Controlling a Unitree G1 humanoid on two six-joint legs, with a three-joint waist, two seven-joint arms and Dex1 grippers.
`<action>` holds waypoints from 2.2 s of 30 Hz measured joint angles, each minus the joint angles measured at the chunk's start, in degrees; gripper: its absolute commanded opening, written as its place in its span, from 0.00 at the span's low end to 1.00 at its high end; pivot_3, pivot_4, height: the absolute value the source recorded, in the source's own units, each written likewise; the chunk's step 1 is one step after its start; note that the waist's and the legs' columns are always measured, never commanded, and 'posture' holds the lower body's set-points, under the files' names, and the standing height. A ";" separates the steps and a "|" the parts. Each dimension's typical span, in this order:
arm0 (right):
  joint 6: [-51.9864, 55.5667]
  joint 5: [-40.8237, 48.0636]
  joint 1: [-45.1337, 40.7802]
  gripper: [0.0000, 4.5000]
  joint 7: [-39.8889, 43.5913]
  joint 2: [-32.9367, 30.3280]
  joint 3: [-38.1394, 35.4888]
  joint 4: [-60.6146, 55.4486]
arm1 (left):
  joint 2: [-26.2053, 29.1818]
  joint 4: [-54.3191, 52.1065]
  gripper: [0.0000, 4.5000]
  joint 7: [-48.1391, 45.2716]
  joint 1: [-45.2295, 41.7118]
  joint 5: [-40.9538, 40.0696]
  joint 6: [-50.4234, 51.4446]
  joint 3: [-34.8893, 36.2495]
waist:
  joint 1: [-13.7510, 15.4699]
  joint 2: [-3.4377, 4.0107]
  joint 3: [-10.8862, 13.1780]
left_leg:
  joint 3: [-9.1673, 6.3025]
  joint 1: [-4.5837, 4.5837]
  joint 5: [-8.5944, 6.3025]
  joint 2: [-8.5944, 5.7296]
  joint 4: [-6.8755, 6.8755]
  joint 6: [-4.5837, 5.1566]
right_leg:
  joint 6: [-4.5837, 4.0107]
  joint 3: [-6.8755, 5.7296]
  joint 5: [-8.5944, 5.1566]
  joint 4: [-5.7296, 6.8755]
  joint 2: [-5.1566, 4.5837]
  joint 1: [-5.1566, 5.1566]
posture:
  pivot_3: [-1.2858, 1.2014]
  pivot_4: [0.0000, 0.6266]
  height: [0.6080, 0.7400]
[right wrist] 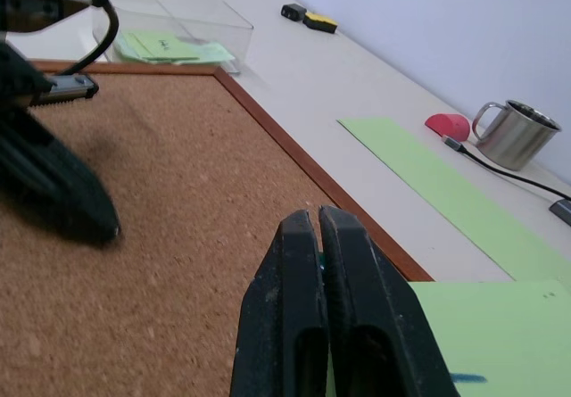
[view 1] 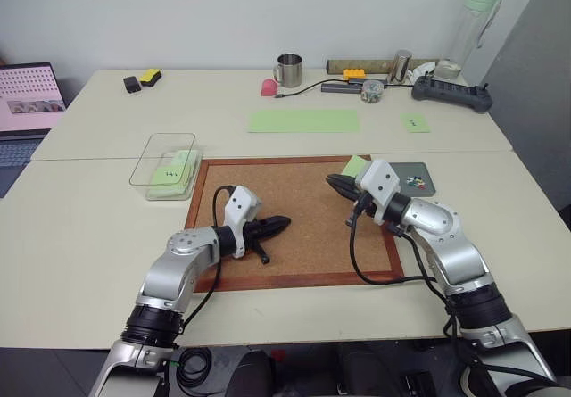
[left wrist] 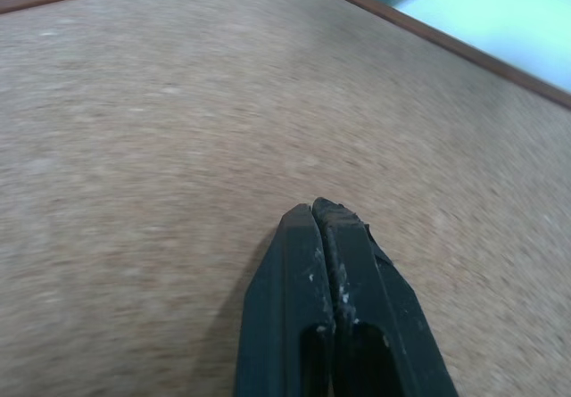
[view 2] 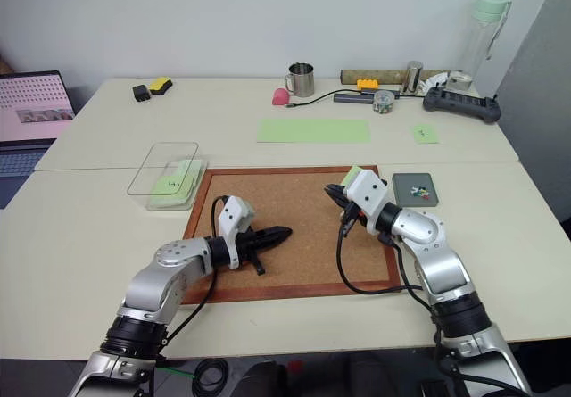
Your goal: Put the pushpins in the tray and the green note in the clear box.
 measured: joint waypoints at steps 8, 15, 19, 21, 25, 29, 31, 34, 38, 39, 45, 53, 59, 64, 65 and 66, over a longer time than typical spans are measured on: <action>-8.97 -4.06 0.03 0.00 5.34 -5.65 2.43 2.14 | -2.96 -1.80 0.54 0.51 -8.88 -13.27 13.88 6.77 | 0.59 -0.10 0.06 | -0.04 -0.16 0.00 -0.04 0.01 -0.02 | -0.13 -0.07 0.07 -0.17 -0.05 -0.02 | 0.52 0.24 1.00; -9.71 -3.39 0.13 0.00 6.63 -3.68 3.26 2.03 | -3.71 -3.25 0.83 2.29 -11.10 -17.58 17.80 7.98 | 0.58 -0.11 0.06 | -0.06 -0.15 0.06 -0.02 0.02 -0.14 | -0.12 -0.04 0.07 -0.17 -0.07 -0.01 | 0.52 0.24 1.00; -3.56 1.40 0.11 0.00 3.75 -0.21 -0.54 -0.09 | -3.94 -3.25 0.83 4.09 -9.43 -17.60 17.72 8.69 | 0.78 -0.11 0.06 | -0.12 -0.16 0.17 0.01 0.02 -0.34 | -0.13 -0.04 0.07 -0.14 -0.09 -0.01 | 0.52 0.24 1.00; -1.04 3.33 0.11 0.00 2.65 0.35 -2.45 -1.54 | -3.96 -3.28 0.83 4.49 -8.87 -18.69 18.30 9.76 | 0.99 -0.11 0.06 | -0.17 -0.21 0.17 0.02 0.03 -0.34 | -0.13 -0.05 0.07 -0.15 -0.12 -0.02 | 0.52 0.24 1.00; 2.53 5.44 0.12 0.00 1.20 0.66 -4.37 -4.06 | -3.84 -4.73 0.83 4.16 -8.57 -20.78 20.27 10.67 | 1.06 -0.11 0.06 | -0.19 -0.26 0.16 -0.03 0.04 -0.33 | -0.13 -0.06 0.07 -0.17 -0.13 -0.02 | 0.52 0.24 1.00; 5.15 6.81 0.08 0.00 0.16 0.87 -5.82 -5.53 | -3.76 -6.32 0.83 2.78 -7.66 -22.60 21.91 9.89 | 1.06 -0.11 0.06 | -0.19 -0.27 0.16 -0.03 0.04 -0.33 | -0.13 -0.07 0.07 -0.18 -0.14 -0.02 | 0.52 0.24 1.00; 6.19 7.64 -0.21 0.00 -0.43 0.97 -6.22 -5.65 | -4.09 -7.06 0.83 2.67 -7.65 -23.72 22.88 9.59 | 1.06 -0.11 0.06 | -0.19 -0.26 0.15 -0.04 0.05 -0.31 | -0.13 -0.06 0.07 -0.15 -0.13 -0.02 | 0.52 0.24 1.00; 7.35 7.74 -1.15 0.00 -1.29 1.83 -6.22 -5.71 | -5.49 -8.20 0.83 2.70 -7.66 -24.07 22.96 8.13 | 1.06 -0.11 0.06 | -0.17 -0.25 0.15 -0.06 0.05 -0.31 | -0.13 -0.06 0.08 -0.14 -0.13 -0.02 | 0.52 0.24 1.00; 8.89 8.41 -2.48 0.00 -2.41 3.37 -6.17 -8.06 | -8.22 -8.17 0.83 3.75 -7.84 -23.89 22.70 6.11 | 1.03 -0.11 0.06 | -0.20 -0.27 0.16 -0.06 0.07 -0.32 | -0.13 -0.05 0.08 -0.14 -0.12 -0.03 | 0.52 0.24 1.00; 9.41 8.93 -2.71 0.00 -2.64 3.83 -6.17 -8.58 | -8.72 -8.14 0.83 3.96 -7.97 -23.88 22.64 5.91 | 1.02 -0.11 0.06 | -0.21 -0.28 0.16 -0.06 0.07 -0.32 | -0.13 -0.05 0.08 -0.14 -0.12 -0.03 | 0.52 0.24 1.00; 11.69 10.20 -3.44 0.00 -3.63 5.28 -6.11 -10.72 | -10.43 -7.52 0.73 5.11 -9.49 -23.11 20.86 5.67 | 1.07 -0.11 0.06 | -0.21 -0.32 0.15 -0.07 0.13 -0.31 | -0.13 -0.07 0.08 -0.13 -0.13 -0.03 | 0.52 0.24 1.00; 12.54 10.28 -3.47 0.00 -3.94 5.38 -6.11 -11.15 | -10.86 -6.23 0.38 5.66 -10.14 -23.10 20.18 5.85 | 1.03 -0.11 0.06 | -0.23 -0.35 0.15 -0.08 0.13 -0.30 | -0.13 -0.08 0.08 -0.13 -0.12 -0.05 | 0.52 0.24 1.00; 12.54 10.27 -3.47 0.00 -4.01 5.37 -6.11 -11.15 | -10.64 -6.23 0.10 5.67 -10.14 -23.27 20.18 5.85 | 1.03 -0.11 0.06 | -0.23 -0.35 0.15 -0.08 0.14 -0.30 | -0.13 -0.09 0.08 -0.13 -0.12 -0.05 | 0.52 0.24 1.00; 12.54 10.27 -3.47 0.00 -4.15 5.43 -6.11 -11.15 | -10.52 -6.21 0.01 5.67 -10.13 -23.26 20.11 5.85 | 1.03 -0.11 0.06 | -0.23 -0.35 0.15 -0.08 0.14 -0.30 | -0.13 -0.09 0.08 -0.13 -0.12 -0.05 | 0.52 0.24 1.00; 12.54 10.27 -3.47 0.00 -4.25 5.48 -6.09 -11.15 | -10.52 -6.21 0.01 5.67 -10.13 -23.26 20.08 5.85 | 1.03 -0.11 0.06 | -0.23 -0.35 0.15 -0.08 0.14 -0.30 | -0.13 -0.09 0.08 -0.13 -0.12 -0.05 | 0.52 0.24 1.00; 12.55 10.26 -3.46 0.00 -4.36 5.56 -6.08 -11.15 | -10.53 -6.21 0.01 5.67 -10.13 -23.26 20.07 5.86 | 1.03 -0.11 0.06 | -0.23 -0.35 0.15 -0.08 0.14 -0.30 | -0.13 -0.09 0.08 -0.12 -0.12 -0.05 | 0.52 0.24 1.00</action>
